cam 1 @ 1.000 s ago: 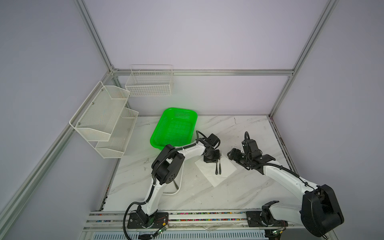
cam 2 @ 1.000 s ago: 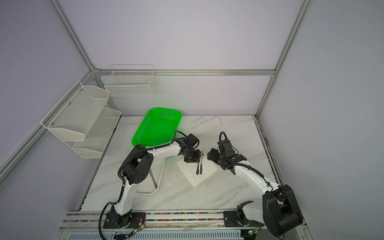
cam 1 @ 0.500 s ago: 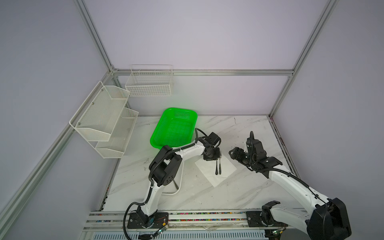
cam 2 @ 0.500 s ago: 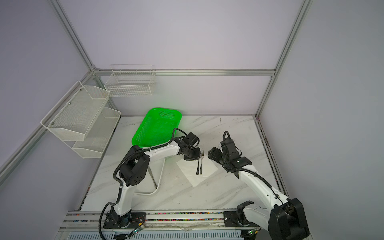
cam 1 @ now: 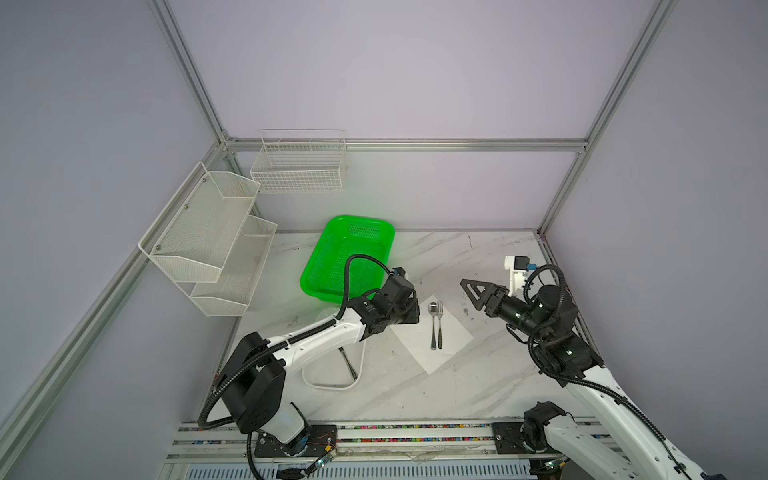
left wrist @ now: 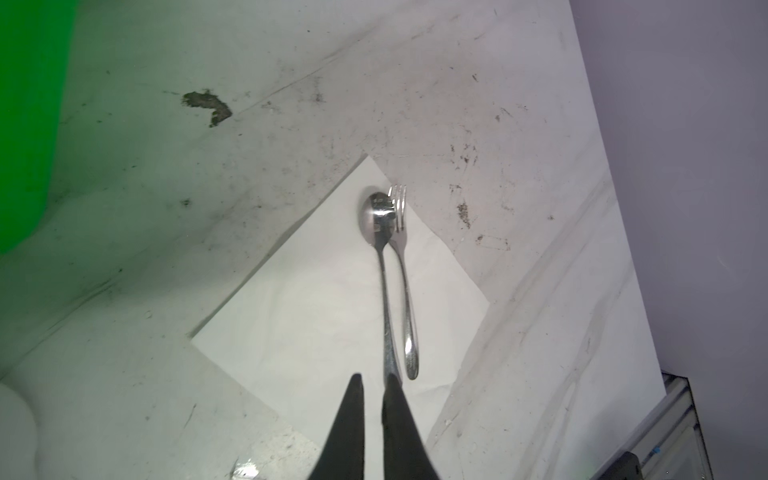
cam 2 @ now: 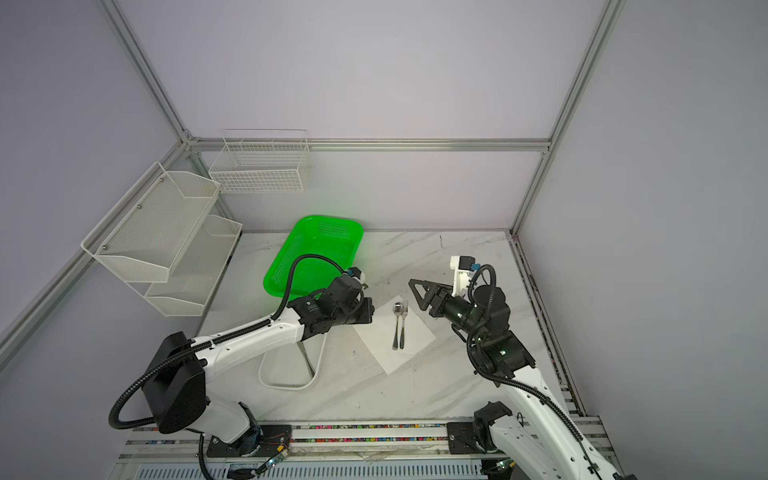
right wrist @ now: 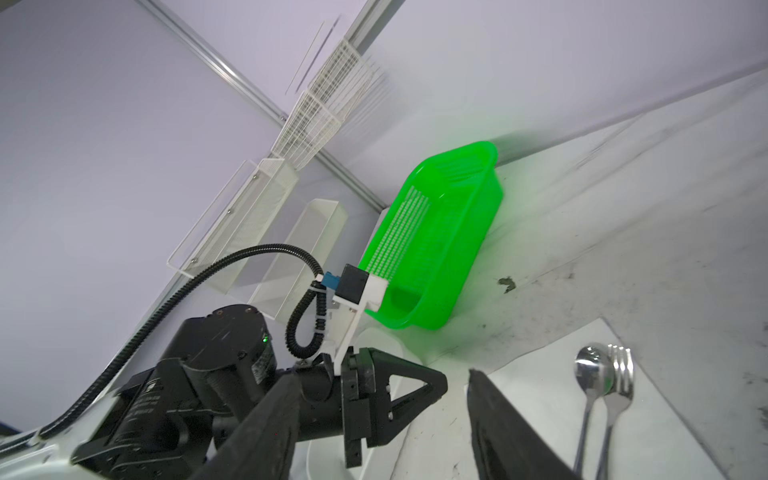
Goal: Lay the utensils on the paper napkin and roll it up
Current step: 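Open the left gripper and return it to the tray while the right gripper follows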
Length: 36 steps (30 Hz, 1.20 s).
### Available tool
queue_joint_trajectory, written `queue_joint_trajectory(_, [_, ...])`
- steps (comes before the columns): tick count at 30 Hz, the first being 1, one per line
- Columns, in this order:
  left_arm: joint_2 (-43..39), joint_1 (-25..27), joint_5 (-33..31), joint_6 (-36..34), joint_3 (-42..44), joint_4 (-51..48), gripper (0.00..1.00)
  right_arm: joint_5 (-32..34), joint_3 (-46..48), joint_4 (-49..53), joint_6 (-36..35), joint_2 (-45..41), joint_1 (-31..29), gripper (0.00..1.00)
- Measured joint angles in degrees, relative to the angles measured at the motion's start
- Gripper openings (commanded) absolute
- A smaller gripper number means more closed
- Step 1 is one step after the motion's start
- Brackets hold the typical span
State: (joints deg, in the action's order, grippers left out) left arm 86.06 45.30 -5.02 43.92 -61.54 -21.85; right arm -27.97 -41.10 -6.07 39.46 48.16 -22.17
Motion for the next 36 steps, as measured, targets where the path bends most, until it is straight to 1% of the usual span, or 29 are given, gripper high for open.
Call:
queue_joint_trajectory(2, [-2.7, -0.5, -1.5, 0.5, 2.9, -0.9, 0.11, -3.0, 0.0, -2.6, 1.0, 3.3, -0.7, 0.62])
queue_joint_trajectory(4, [-6.4, -1.4, -3.0, 1.1, 5.7, -2.3, 0.1, -4.0, 0.0, -3.1, 1.4, 6.4, -2.1, 0.62])
queue_joint_trajectory(9, [-17.3, -3.9, -6.0, 3.5, 12.8, -5.2, 0.11, -3.7, -0.3, -3.0, 1.0, 10.8, -9.6, 0.61])
queue_joint_trajectory(11, [-22.3, -5.2, -6.9, 4.7, 16.2, -6.3, 0.16, -3.2, -0.7, -3.1, 0.9, 12.4, -12.2, 0.61])
queue_joint_trajectory(12, [-24.3, -5.7, -7.2, 5.2, 17.5, -6.7, 0.16, -2.9, -0.9, -3.1, 0.9, 13.2, -13.4, 0.6])
queue_joint_trajectory(15, [-30.1, -8.9, -7.3, 7.0, 21.3, -8.8, 0.16, -0.8, -2.3, -2.9, 0.5, 16.7, -17.2, 0.59])
queue_joint_trajectory(18, [-34.8, -13.5, -6.9, 8.3, 24.2, -10.8, 0.24, 1.9, -5.1, -1.9, -0.3, 21.5, -22.1, 0.59])
queue_joint_trajectory(20, [-36.9, -16.8, -5.2, 8.9, 26.0, -11.3, 0.24, 3.9, -7.4, -1.4, -0.8, 25.2, -25.5, 0.58])
queue_joint_trajectory(23, [-36.3, -20.7, -2.4, 9.1, 26.9, -12.6, 0.23, 7.1, -11.4, -0.5, -1.6, 31.2, -30.2, 0.56])
queue_joint_trajectory(28, [-32.4, -23.0, 0.9, 9.1, 27.2, -13.0, 0.21, 12.1, -17.0, 1.6, -2.1, 40.9, -36.0, 0.55])
queue_joint_trajectory(32, [-30.1, -24.9, 2.6, 9.1, 27.8, -13.0, 0.2, 15.8, -19.6, 3.5, -1.8, 46.0, -38.5, 0.55])
queue_joint_trajectory(36, [-27.5, -25.8, 2.9, 9.1, 27.8, -13.1, 0.2, 18.1, -20.1, 4.5, -0.8, 47.5, -39.3, 0.55])
